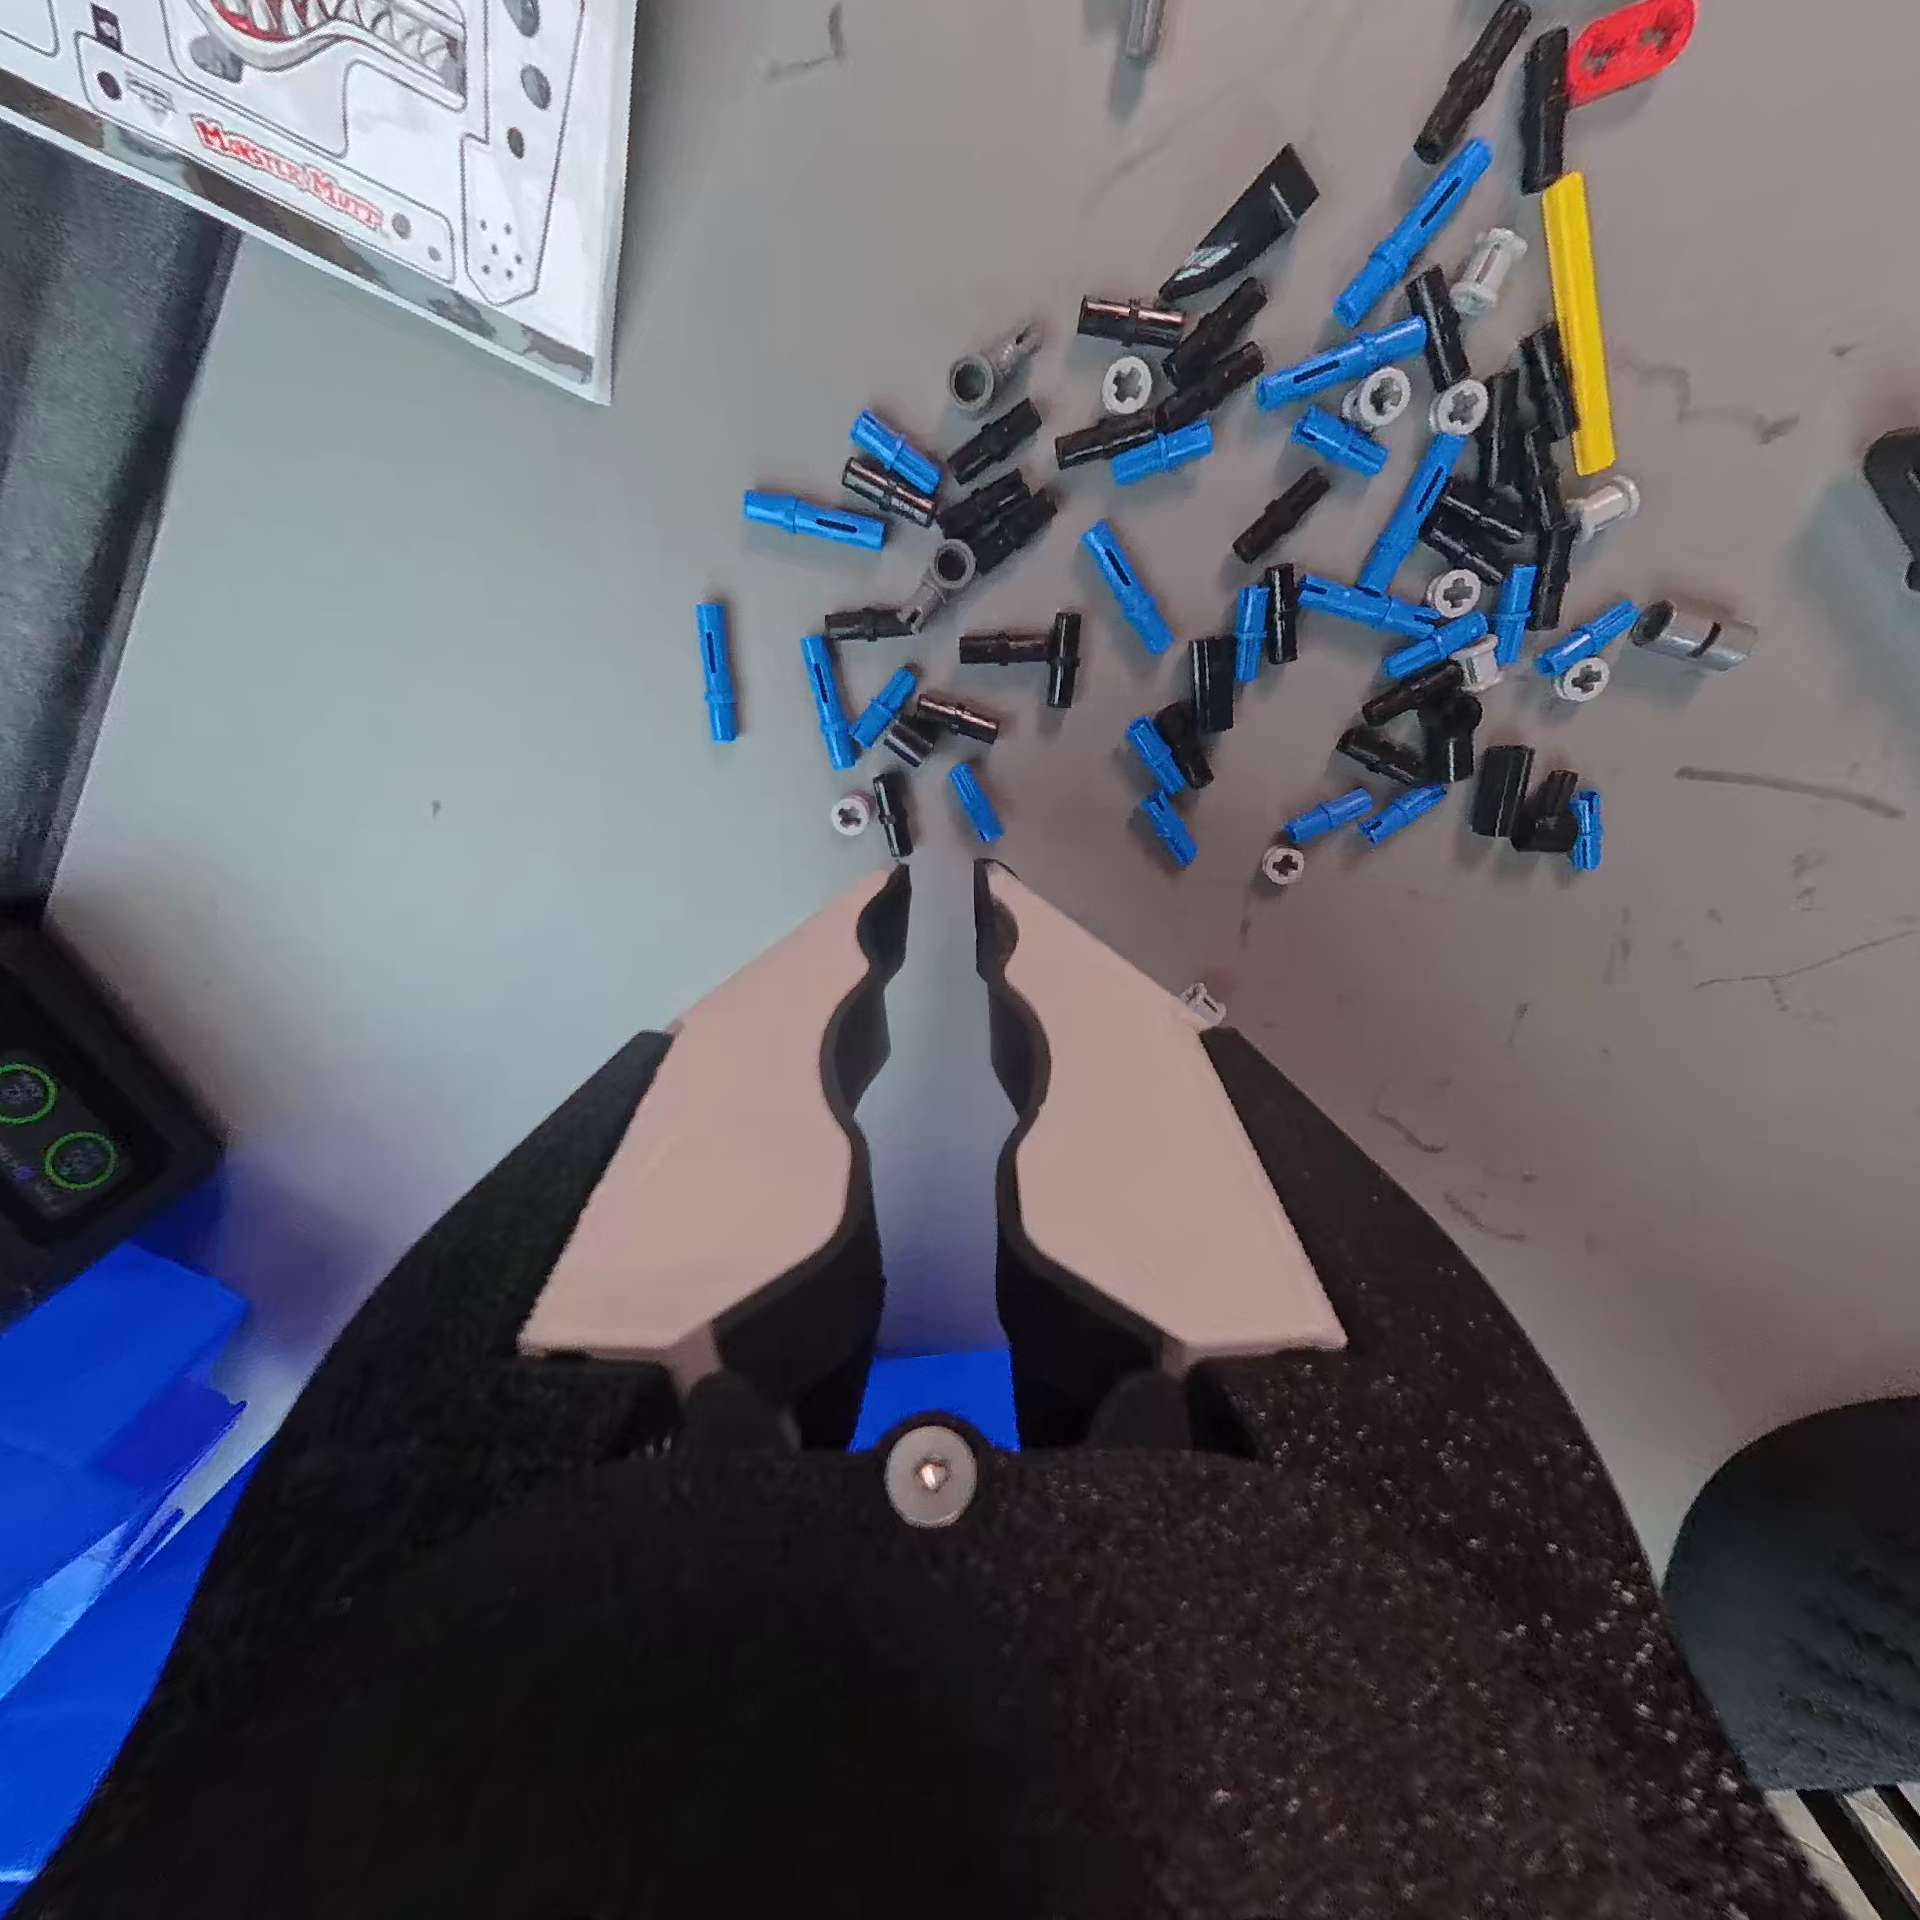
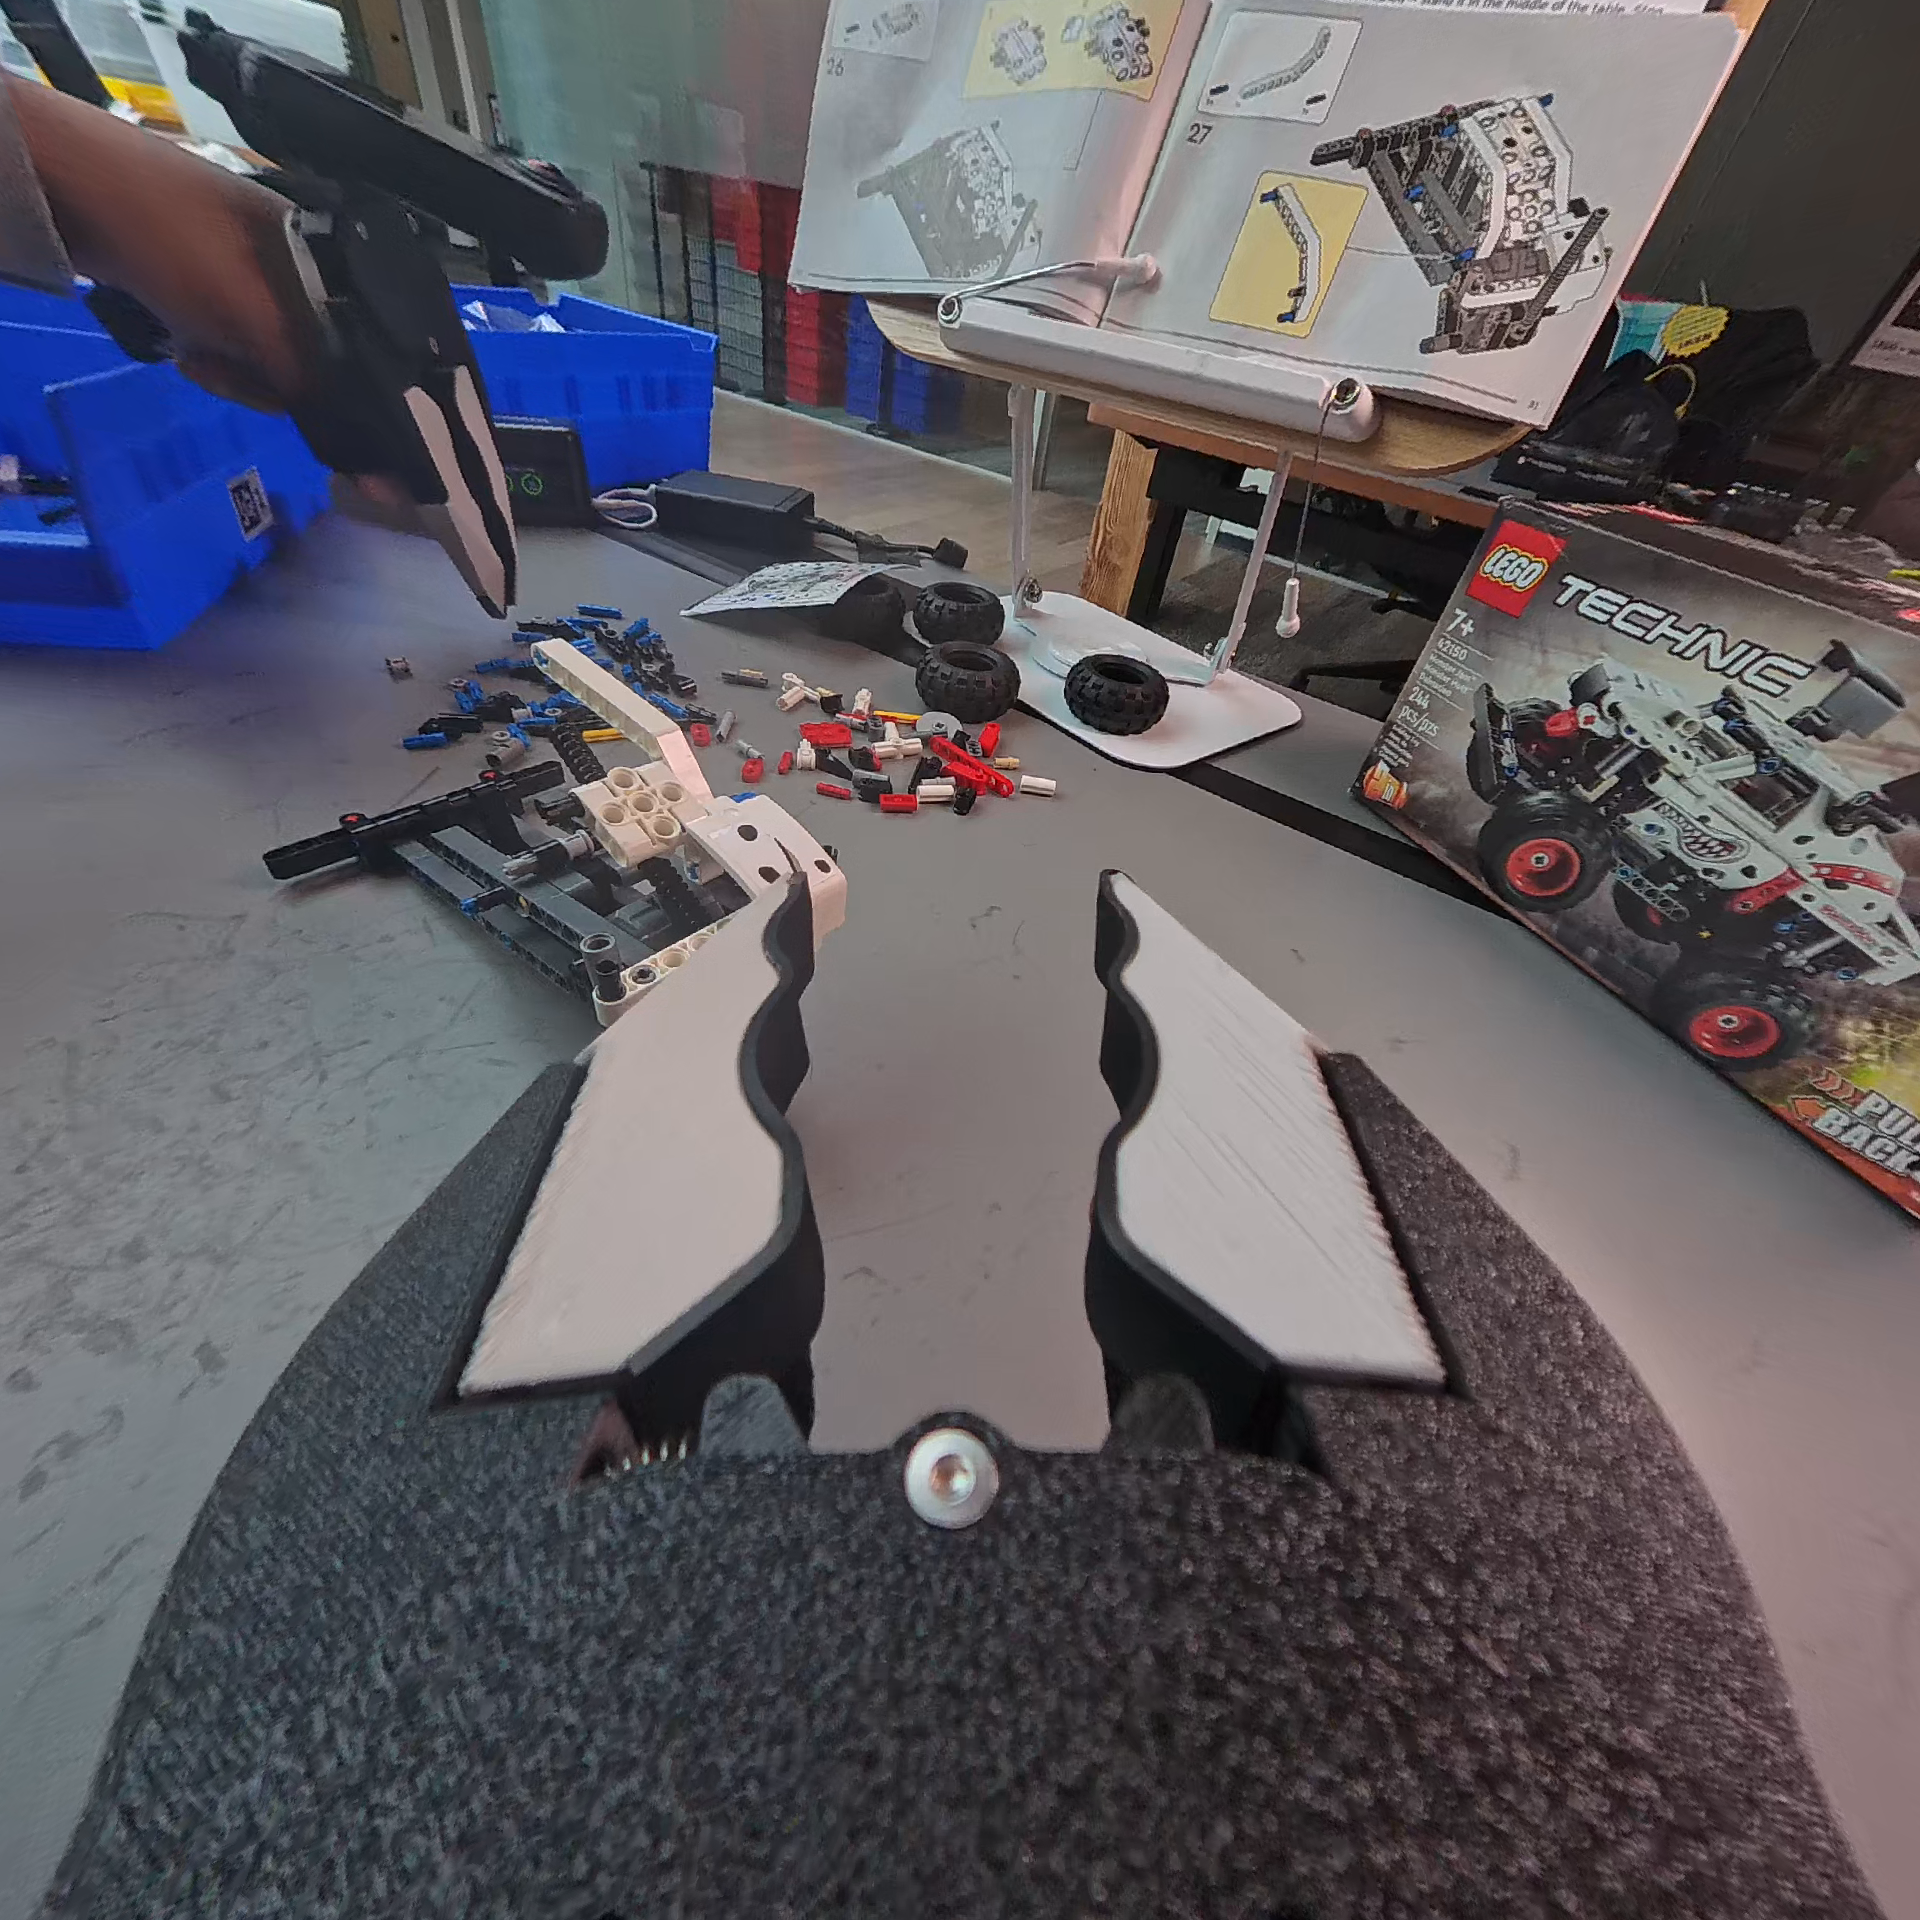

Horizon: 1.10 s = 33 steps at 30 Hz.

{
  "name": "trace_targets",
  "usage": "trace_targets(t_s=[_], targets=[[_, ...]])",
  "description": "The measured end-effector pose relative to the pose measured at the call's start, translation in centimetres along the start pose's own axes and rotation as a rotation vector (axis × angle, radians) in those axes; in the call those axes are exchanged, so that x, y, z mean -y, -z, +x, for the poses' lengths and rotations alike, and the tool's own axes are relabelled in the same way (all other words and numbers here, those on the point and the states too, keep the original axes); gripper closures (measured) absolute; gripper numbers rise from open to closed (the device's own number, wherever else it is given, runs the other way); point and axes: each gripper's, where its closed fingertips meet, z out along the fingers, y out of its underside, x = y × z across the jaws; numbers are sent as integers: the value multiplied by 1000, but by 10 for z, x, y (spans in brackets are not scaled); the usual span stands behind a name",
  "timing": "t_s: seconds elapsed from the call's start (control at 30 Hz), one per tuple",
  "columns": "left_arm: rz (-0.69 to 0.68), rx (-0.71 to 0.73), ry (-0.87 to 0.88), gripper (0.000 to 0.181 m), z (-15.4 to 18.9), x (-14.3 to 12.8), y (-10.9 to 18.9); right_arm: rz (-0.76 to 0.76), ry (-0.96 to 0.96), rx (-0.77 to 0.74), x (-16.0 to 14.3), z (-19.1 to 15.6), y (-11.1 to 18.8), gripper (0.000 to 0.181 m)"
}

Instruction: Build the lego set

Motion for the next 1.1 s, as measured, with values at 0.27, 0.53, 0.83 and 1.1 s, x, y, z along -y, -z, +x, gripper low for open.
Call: trace_targets(t_s=[0.27,0.53,0.83,1.1], targets=[[-21,-23,58,176,-7,3,-13,2,-7,-12,1,5,1,127],[120,-57,-43,178,48,14,38,-2,-4,-11,-1,5,1,127],[255,-182,-306,178,242,-11,15,21,-25,-24,4,13,3,126],[378,-182,-311,168,257,-6,10,18,5,-9,4,10,3,113]])
